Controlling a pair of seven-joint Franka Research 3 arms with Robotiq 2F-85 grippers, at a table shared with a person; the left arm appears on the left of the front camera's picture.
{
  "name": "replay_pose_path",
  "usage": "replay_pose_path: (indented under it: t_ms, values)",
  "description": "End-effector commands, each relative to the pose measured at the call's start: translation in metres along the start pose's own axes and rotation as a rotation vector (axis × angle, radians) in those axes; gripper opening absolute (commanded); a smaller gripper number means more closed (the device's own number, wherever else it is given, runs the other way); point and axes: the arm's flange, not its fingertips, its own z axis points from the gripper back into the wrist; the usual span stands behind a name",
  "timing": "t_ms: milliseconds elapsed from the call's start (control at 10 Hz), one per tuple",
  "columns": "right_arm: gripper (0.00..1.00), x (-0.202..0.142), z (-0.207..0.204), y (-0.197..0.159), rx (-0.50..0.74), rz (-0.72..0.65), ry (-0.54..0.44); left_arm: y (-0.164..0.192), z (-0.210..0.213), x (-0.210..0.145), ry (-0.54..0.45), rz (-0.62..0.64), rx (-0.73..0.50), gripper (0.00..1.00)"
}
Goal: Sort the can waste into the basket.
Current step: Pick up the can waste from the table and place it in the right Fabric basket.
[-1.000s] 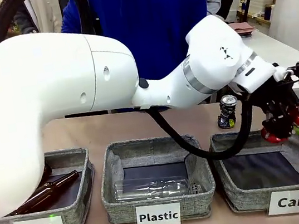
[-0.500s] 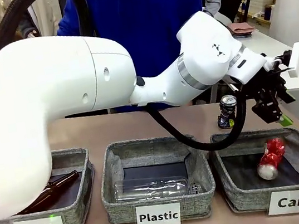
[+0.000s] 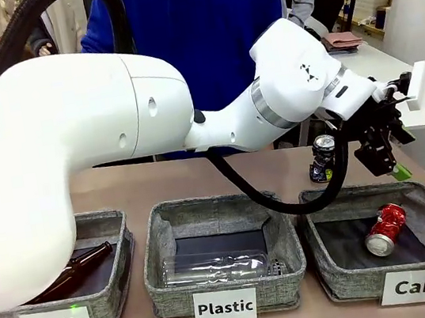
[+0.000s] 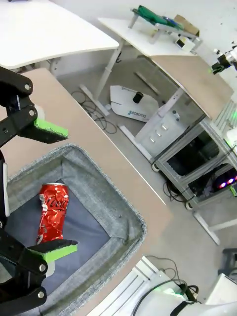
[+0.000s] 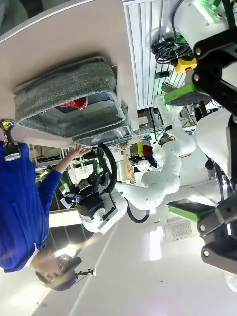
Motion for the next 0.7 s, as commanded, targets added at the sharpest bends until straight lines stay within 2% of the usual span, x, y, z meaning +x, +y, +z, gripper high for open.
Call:
replay_pose_path:
  t_ms: [0,100,300,500,600]
  values:
    - [1.00,0.000,0.000,0.000,0.000,0.000,0.000,-0.003,0.032,-0.005,0.080,0.067,-0.045,1.00]
    - [1.00,0.005,-0.014,0.010,-0.031,0.021,0.025,-0.013,0.055,-0.014,0.117,0.102,-0.079,1.00]
    - [1.00,0.024,-0.063,0.046,-0.030,0.099,0.082,-0.041,0.127,-0.048,0.140,0.251,-0.173,1.00]
    - [1.00,0.039,-0.117,0.081,-0.058,0.182,0.151,-0.076,0.192,-0.082,0.098,0.370,-0.186,1.00]
    - [1.00,0.044,-0.145,0.099,-0.099,0.220,0.166,-0.096,0.221,-0.098,0.062,0.433,-0.153,1.00]
